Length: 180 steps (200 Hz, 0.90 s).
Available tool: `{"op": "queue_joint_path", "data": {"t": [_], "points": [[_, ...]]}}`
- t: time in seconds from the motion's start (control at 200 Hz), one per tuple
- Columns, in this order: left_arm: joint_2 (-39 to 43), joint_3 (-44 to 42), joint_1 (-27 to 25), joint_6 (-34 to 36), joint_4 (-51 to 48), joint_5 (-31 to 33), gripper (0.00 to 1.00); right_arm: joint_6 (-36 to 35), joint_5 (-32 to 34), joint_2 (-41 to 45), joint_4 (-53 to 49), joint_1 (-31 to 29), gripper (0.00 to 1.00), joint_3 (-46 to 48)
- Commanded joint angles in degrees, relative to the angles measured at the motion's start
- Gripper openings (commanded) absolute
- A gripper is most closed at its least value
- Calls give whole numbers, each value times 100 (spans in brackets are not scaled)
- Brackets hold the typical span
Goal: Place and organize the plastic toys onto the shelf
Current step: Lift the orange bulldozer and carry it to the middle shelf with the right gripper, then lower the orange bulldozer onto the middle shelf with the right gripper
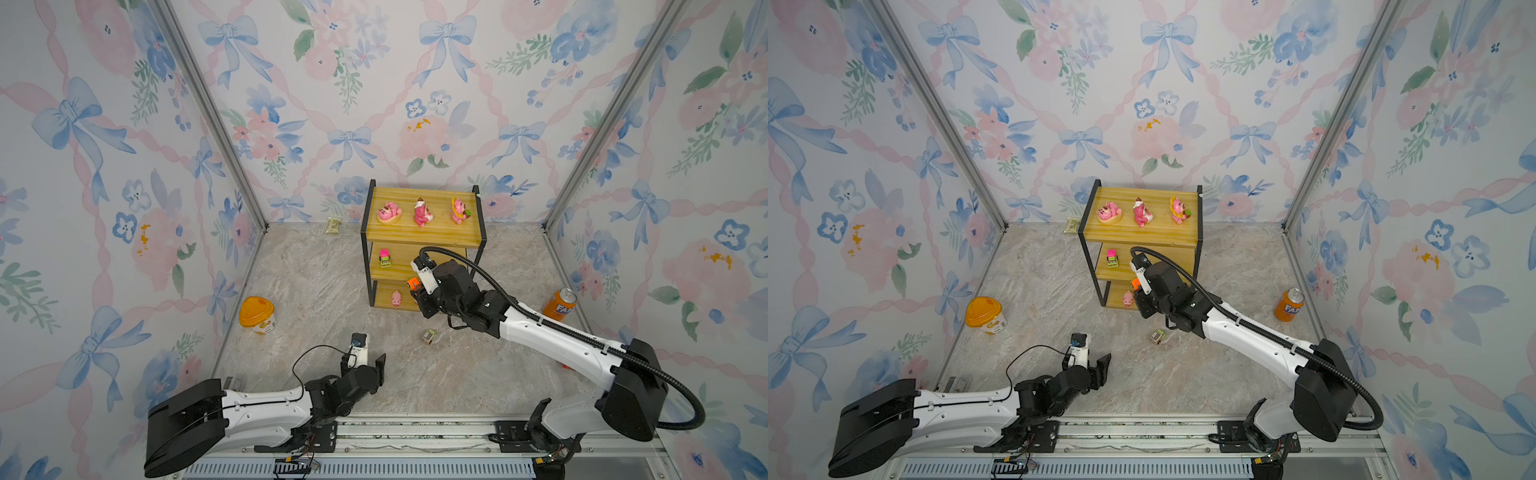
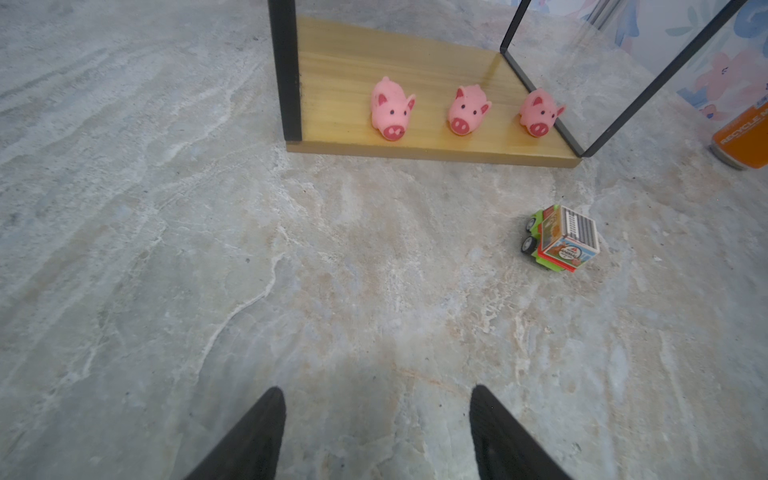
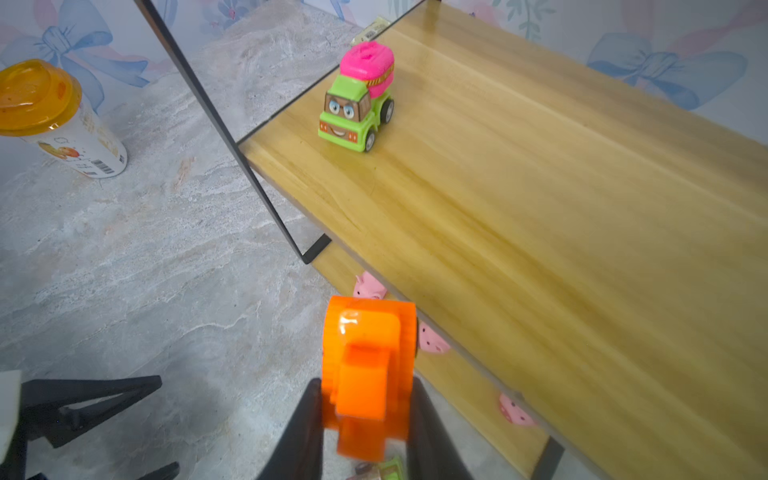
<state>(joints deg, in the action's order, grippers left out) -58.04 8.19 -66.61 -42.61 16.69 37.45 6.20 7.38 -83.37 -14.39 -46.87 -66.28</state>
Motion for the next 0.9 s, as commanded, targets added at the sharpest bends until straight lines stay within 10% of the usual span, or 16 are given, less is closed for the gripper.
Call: {"op": "queue_joint_path", "data": {"t": [0.0, 0.895], "points": [[-54, -2, 51, 44, 63, 25, 71, -241, 124, -159, -64, 85, 23, -292], [-13, -63, 69, 16, 63, 8, 71, -145, 1491, -614, 1389, 72, 23, -85]]}}
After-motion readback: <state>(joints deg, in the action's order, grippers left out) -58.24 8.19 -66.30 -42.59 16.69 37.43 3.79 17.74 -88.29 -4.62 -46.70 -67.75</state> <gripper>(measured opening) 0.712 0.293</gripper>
